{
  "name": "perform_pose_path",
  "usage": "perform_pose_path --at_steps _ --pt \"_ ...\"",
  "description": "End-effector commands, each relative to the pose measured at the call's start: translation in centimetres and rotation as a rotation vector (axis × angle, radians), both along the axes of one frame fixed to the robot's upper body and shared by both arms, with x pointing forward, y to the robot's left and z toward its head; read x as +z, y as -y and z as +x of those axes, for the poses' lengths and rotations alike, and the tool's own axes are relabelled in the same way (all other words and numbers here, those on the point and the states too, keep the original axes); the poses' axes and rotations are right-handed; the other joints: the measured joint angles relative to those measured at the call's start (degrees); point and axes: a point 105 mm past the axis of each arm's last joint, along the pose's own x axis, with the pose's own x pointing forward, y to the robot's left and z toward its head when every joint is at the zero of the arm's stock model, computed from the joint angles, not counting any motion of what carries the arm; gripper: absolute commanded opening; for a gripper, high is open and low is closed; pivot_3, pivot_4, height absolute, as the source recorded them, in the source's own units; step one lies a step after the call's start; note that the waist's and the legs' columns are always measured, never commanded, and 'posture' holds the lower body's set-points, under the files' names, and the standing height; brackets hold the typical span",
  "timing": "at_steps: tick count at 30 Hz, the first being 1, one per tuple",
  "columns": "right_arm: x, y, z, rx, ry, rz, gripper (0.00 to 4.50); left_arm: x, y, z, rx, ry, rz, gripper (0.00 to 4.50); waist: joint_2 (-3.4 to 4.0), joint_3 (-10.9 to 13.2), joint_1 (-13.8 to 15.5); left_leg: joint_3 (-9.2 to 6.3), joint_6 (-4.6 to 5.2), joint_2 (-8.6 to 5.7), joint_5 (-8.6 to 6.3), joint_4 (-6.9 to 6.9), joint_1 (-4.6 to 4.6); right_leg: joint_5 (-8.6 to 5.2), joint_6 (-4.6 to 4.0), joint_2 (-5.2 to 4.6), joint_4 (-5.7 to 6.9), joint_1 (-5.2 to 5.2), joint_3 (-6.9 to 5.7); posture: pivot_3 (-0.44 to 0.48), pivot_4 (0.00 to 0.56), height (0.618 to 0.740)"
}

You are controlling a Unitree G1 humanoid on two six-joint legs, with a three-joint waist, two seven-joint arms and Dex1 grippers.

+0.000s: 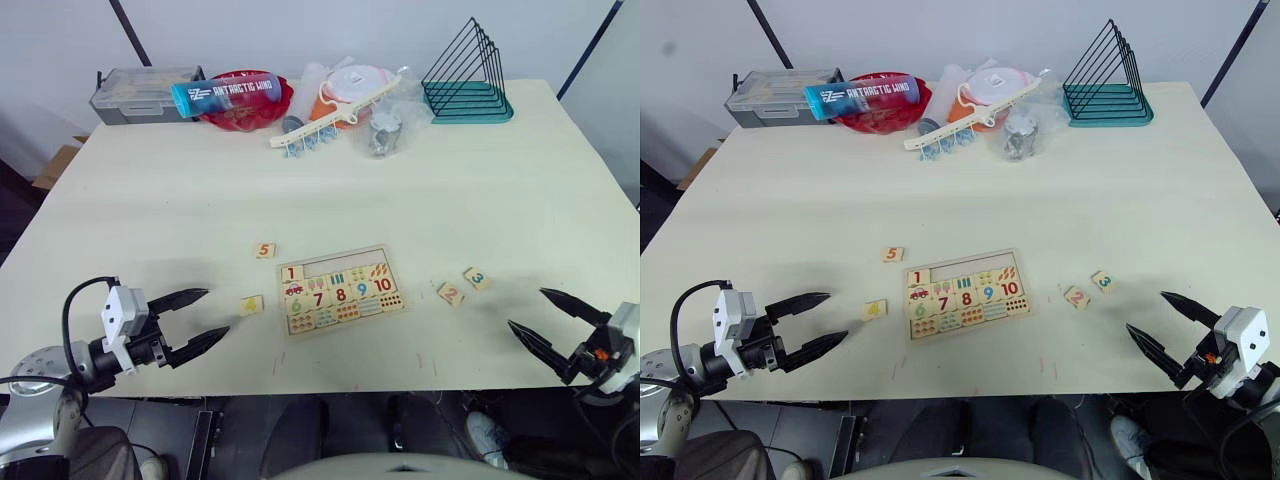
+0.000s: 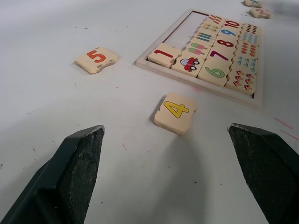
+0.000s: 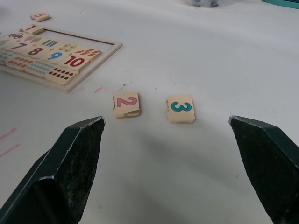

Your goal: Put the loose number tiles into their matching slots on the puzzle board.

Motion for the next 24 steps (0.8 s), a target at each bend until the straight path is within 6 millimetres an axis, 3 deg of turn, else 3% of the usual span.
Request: perform_pose_path --at_steps 1,24 --pt "0.9 -0.3 0.1 0.016 0.030 -0.006 4.47 0.6 -0.2 0.0 -0.004 0.019 0.013 4.50 0.00 0.00 0.01 0.00 0.00 0.00 0.00 0.00 0.00 0.00 0.00 0.00 0.00 0.00 0.00 0.000 0.150 0.740" --pt "-0.8 0.6 -0.9 0.033 -0.004 -0.008 4.47 0.9 -0.5 0.1 0.034 0.057 0.031 4.50 0.00 0.00 0.00 0.01 0.01 0.01 -0.01 0.00 0.35 -0.02 0.00 0.00 -0.04 0.40 -0.01 0.000 0.150 0.740"
